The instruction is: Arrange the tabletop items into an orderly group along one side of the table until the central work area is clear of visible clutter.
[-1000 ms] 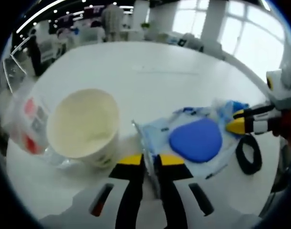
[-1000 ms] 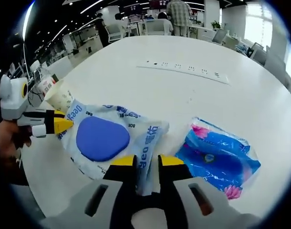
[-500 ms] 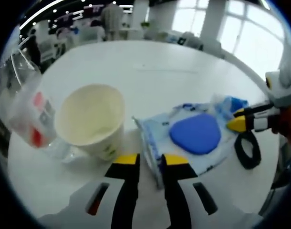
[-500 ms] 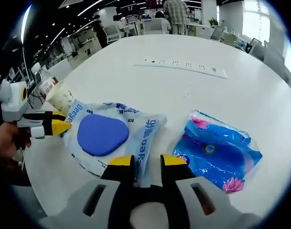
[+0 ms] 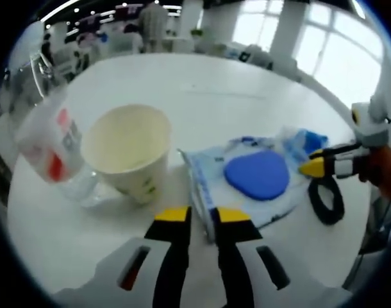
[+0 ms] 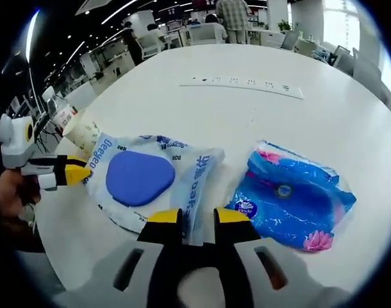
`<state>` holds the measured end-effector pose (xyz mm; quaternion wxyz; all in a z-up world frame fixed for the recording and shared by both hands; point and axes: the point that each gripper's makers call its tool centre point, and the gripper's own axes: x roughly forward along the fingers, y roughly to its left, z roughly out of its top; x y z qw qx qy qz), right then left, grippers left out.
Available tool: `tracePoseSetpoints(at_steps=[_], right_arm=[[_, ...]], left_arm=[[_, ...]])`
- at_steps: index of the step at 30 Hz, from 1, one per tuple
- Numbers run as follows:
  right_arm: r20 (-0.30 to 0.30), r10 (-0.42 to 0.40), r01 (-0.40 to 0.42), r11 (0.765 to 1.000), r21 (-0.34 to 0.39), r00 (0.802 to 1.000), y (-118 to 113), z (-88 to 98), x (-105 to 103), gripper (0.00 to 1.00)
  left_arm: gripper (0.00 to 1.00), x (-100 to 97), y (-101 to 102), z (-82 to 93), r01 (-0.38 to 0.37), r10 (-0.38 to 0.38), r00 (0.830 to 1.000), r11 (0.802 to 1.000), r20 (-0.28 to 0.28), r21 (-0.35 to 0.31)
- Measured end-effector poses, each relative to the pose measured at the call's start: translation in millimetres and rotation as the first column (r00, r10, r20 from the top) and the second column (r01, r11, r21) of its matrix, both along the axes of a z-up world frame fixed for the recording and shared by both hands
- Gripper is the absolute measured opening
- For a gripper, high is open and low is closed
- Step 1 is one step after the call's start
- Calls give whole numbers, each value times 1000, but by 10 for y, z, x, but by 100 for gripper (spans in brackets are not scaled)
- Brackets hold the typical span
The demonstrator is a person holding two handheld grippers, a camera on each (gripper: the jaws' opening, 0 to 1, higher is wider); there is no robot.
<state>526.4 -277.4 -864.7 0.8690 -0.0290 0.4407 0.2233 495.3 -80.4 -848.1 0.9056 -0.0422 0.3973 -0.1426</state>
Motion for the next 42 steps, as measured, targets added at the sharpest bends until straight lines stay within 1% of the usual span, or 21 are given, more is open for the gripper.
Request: tracePoseSetpoints(at_steps=[4,8,11,14,20,27,32,36,42], right_arm=[[-11,-6,6,1000,16,1000,28,-19,-19,12],[-8,8,-8,1000,16,1000,64,-27,-28,7],[-10,7,-7,1000,23,1000,72,-32,-31,6],[-8,7,-7,1000,24,1000,74,-30,-16,5],[2,1,-1,1000,16,1000,78,-11,46,3],[6,-13,13,1000,19,1000,83,0,102,3],[8,-10,10,1000,7,1000,80,1,124,5],[13,-17,17,1000,-10,1000,30,2,142,13],[24,-13,13,999,-29,1000,-10,19,169,20]], left_arm=[[5,-5,-37,-20,-12,12,1000,1000,-8,-22],[2,9,-42,-45,-24,24,1000,999,-8,-29],[1,26,-29,-91,-35,35,999,999,-8,-31],[1,49,-20,-111,-41,41,999,999,-9,-32],[1,166,-21,-74,-54,54,999,998,2,-32],[1,257,-4,-50,-65,65,998,998,14,-27],[2,219,-7,-44,-76,76,997,997,12,-21],[6,187,1,-34,-73,73,997,997,9,-9],[13,154,37,-6,-69,69,998,998,8,4]])
